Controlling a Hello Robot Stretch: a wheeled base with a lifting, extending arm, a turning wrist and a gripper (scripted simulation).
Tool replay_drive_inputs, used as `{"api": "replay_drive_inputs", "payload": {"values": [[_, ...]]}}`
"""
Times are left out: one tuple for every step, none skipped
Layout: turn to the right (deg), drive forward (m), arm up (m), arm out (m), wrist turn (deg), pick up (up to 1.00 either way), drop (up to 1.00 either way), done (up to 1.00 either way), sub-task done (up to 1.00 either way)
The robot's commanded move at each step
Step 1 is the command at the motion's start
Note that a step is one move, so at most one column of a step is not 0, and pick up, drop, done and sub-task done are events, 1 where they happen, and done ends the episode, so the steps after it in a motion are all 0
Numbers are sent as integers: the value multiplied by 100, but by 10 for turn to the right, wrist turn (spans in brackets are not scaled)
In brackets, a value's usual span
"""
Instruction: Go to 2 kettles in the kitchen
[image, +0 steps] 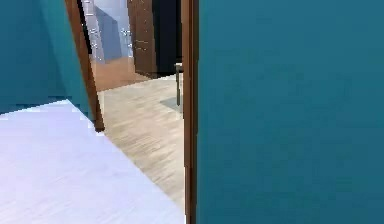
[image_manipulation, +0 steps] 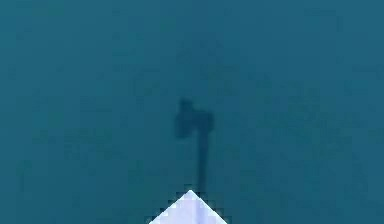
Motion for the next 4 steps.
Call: {"api": "replay_drive_inputs", "payload": {"values": [[-240, 0, 0, 0, 0, 0, 0, 0, 0], [0, 80, 0, 0, 0, 0, 0, 0, 0], [-450, 0, 0, 0, 0, 0, 0, 0, 0], [-450, 0, 0, 0, 0, 0, 0, 0, 0]]}}
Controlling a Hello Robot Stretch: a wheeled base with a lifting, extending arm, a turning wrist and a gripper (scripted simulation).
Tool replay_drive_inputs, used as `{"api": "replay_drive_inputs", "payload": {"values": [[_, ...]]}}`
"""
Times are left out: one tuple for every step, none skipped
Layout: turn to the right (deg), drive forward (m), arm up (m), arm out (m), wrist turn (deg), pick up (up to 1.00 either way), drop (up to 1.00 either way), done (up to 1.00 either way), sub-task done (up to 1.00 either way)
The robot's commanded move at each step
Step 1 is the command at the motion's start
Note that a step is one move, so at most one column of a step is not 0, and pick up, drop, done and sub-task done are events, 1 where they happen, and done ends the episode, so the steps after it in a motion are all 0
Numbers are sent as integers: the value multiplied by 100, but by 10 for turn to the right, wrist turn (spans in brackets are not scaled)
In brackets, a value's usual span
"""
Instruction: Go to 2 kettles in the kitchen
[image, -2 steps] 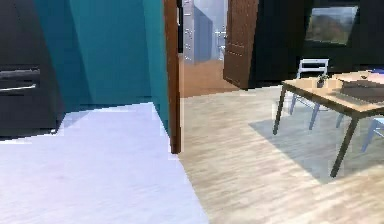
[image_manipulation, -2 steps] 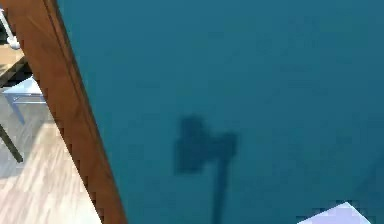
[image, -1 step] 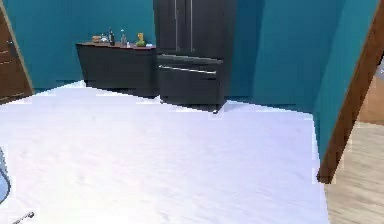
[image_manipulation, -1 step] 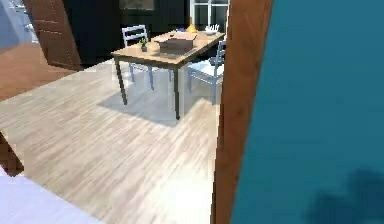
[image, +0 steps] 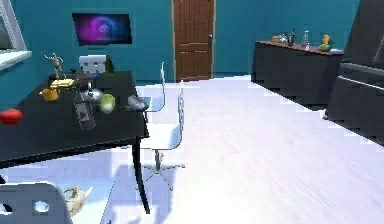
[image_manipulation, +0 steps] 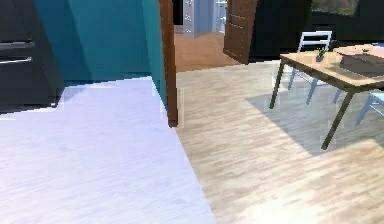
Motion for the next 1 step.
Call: {"api": "replay_drive_inputs", "payload": {"values": [[-60, 0, 0, 0, 0, 0, 0, 0, 0]]}}
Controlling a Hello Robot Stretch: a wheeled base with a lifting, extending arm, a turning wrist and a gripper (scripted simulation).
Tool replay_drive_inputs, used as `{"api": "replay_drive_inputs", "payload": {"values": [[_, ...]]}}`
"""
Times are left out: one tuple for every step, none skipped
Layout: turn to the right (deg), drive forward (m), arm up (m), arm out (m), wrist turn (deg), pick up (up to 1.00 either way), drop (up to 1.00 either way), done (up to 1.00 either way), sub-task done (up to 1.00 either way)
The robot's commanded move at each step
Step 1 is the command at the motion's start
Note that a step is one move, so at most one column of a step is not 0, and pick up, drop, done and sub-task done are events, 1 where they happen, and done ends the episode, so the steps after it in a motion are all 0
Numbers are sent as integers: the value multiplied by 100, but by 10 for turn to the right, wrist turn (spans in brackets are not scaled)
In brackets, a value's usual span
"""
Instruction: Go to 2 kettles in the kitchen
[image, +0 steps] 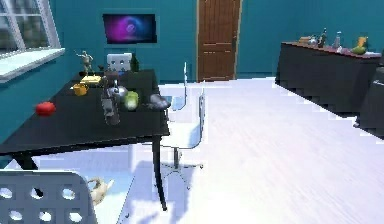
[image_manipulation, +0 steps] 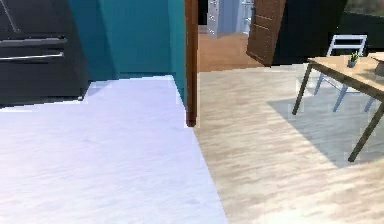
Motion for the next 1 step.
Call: {"api": "replay_drive_inputs", "payload": {"values": [[0, 25, 0, 0, 0, 0, 0, 0, 0]]}}
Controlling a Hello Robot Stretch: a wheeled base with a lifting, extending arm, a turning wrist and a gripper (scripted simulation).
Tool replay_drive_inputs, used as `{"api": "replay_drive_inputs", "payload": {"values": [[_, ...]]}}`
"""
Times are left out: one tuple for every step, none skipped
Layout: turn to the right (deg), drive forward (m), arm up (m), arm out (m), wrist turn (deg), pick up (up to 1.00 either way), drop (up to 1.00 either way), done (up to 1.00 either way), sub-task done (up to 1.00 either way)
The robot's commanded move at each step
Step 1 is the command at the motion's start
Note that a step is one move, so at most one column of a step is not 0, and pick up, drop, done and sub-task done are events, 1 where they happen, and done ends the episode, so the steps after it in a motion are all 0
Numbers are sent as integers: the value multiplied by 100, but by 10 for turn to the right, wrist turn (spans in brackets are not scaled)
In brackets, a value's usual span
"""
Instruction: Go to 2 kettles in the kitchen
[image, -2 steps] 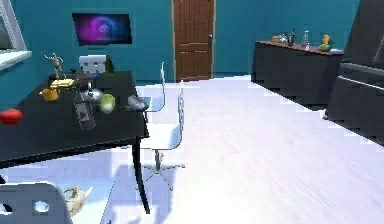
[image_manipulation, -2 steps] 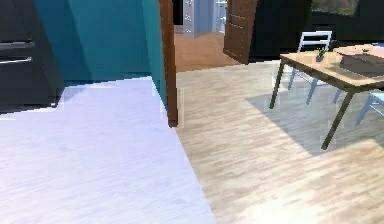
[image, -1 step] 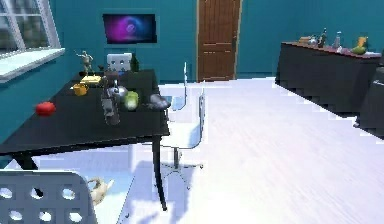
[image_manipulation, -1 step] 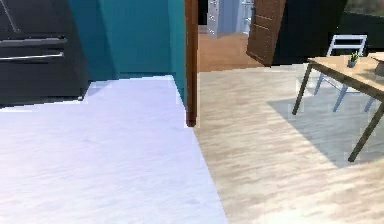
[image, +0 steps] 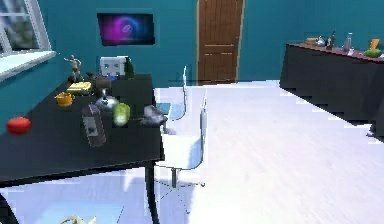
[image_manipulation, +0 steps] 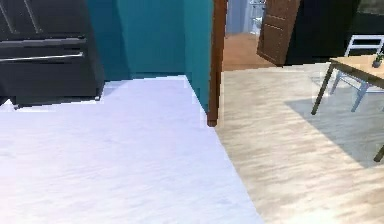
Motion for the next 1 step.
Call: {"api": "replay_drive_inputs", "payload": {"values": [[300, 0, 0, 0, 0, 0, 0, 0, 0]]}}
